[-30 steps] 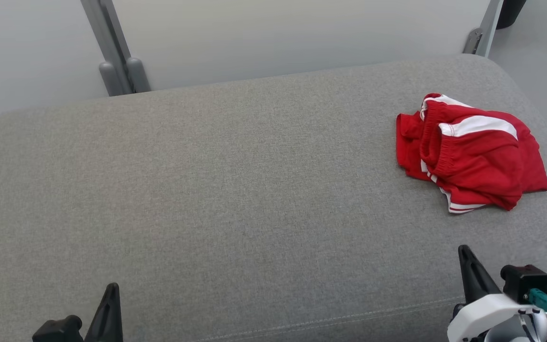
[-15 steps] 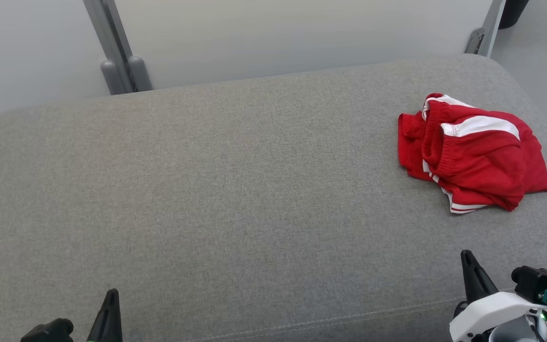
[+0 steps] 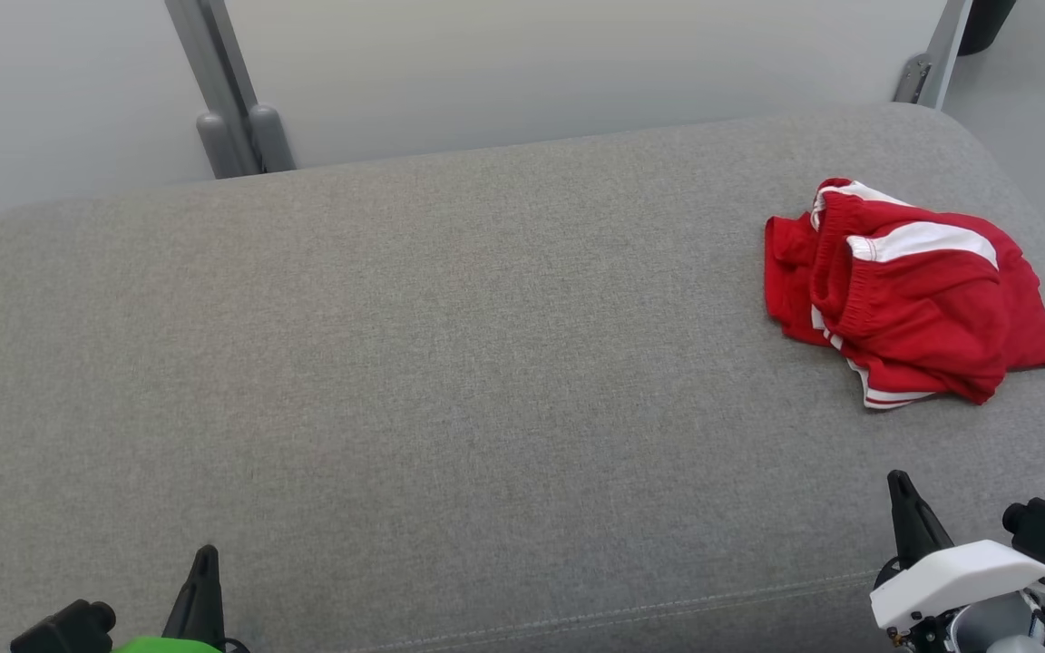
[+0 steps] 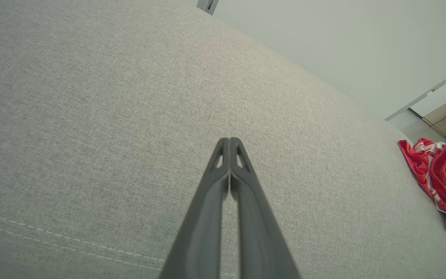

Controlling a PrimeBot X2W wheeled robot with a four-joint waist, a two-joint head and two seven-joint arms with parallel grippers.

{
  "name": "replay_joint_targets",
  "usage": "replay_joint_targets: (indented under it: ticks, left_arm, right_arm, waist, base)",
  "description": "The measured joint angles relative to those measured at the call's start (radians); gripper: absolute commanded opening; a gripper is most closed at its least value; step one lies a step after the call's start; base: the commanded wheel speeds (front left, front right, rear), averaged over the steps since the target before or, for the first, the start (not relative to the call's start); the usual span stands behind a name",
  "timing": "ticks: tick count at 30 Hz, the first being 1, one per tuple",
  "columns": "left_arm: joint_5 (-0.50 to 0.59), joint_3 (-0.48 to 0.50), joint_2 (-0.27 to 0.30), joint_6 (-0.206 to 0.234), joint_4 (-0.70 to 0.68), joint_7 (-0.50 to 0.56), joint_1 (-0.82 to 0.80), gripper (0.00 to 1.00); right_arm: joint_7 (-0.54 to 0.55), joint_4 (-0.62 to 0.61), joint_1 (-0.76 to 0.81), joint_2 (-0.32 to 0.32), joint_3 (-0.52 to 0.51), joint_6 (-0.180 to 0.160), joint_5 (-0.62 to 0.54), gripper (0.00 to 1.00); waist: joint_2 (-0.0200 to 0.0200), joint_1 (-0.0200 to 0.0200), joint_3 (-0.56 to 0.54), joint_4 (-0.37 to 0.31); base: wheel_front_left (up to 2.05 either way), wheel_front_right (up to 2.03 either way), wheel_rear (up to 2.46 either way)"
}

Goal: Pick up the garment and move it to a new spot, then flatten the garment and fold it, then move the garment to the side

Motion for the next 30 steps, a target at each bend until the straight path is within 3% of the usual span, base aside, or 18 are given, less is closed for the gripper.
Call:
replay_joint_targets:
  ticks: [30]
  left_arm:
    - [-0.323, 0.081, -0.032, -0.06, 0.046, 0.095, -0.068, 0.0]
  right_arm:
    - [0.102, 0.001, -0.065, 0.04, -0.11, 0.072, 0.374, 0.0]
  waist:
    - [0.0, 0.0, 0.003, 0.011]
  base:
    - [0.0, 0.0, 0.0]
